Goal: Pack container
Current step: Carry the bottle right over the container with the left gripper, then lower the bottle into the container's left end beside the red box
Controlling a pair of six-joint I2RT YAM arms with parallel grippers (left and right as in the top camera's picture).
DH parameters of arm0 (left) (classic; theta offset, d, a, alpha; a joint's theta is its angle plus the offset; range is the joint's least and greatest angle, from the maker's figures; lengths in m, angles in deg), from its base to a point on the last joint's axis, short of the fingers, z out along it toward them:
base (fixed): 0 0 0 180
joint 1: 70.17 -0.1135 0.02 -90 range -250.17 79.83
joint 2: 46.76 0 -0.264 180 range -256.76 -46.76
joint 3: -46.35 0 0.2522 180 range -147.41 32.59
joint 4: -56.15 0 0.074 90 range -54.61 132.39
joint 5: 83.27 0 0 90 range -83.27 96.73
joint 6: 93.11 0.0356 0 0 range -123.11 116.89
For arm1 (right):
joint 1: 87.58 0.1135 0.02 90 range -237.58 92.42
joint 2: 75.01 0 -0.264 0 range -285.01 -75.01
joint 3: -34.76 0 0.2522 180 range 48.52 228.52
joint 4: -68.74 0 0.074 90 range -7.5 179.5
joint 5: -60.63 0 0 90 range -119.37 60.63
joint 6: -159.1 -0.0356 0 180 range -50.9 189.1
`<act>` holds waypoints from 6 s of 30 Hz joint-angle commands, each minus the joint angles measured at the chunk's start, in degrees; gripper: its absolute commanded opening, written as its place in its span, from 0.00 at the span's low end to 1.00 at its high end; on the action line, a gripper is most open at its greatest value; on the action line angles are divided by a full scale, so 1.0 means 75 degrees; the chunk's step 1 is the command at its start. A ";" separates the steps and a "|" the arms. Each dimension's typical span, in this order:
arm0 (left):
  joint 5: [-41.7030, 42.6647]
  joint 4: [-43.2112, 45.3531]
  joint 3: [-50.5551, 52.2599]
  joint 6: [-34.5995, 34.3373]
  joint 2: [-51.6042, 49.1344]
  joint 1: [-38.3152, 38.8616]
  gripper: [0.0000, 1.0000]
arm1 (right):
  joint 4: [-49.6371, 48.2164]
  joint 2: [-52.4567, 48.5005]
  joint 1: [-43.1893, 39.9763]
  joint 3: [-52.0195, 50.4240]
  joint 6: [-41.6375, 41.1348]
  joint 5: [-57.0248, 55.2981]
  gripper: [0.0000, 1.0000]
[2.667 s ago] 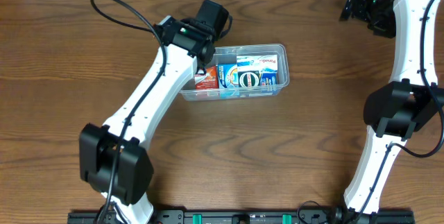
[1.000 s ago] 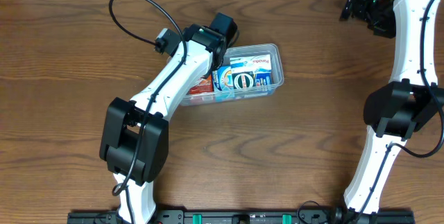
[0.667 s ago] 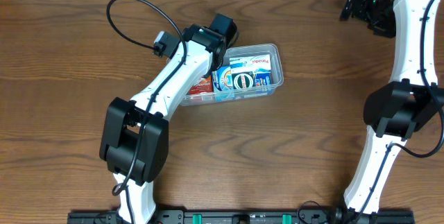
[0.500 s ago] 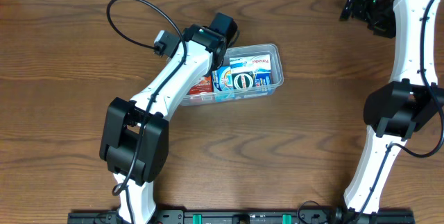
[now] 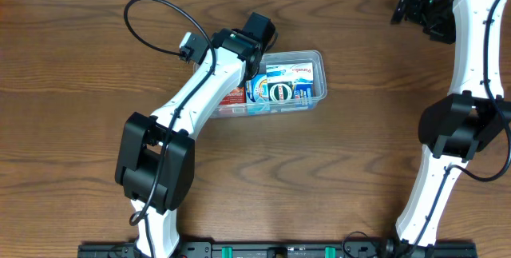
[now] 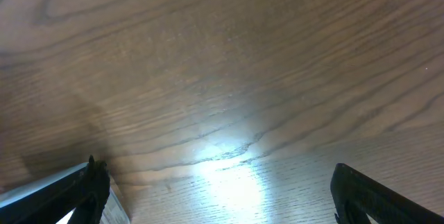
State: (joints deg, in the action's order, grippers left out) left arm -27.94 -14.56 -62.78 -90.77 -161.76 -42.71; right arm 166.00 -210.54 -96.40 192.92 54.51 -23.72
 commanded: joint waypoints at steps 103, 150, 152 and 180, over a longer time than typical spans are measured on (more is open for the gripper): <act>0.4736 0.0321 0.0315 0.9273 0.1501 -0.2130 0.45 | 0.0003 0.0038 0.0026 0.0131 0.0070 -0.0122 0.99; 0.4680 0.1734 0.0804 1.0430 0.0455 -0.2174 0.45 | 0.0003 0.0038 0.0029 0.0131 0.0070 -0.0122 0.99; 0.4680 0.1816 0.0807 1.0430 0.0455 -0.2174 0.45 | 0.0003 0.0038 0.0029 0.0131 0.0070 -0.0122 0.99; 0.4680 0.2264 0.0810 1.0430 0.0230 -0.2174 0.45 | 0.0003 0.0038 0.0029 0.0131 0.0070 -0.0122 0.99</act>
State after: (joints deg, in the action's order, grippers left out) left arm 7.84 2.22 -56.99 -13.50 -159.18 -58.77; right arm 166.00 -210.54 -96.40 192.92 54.51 -24.02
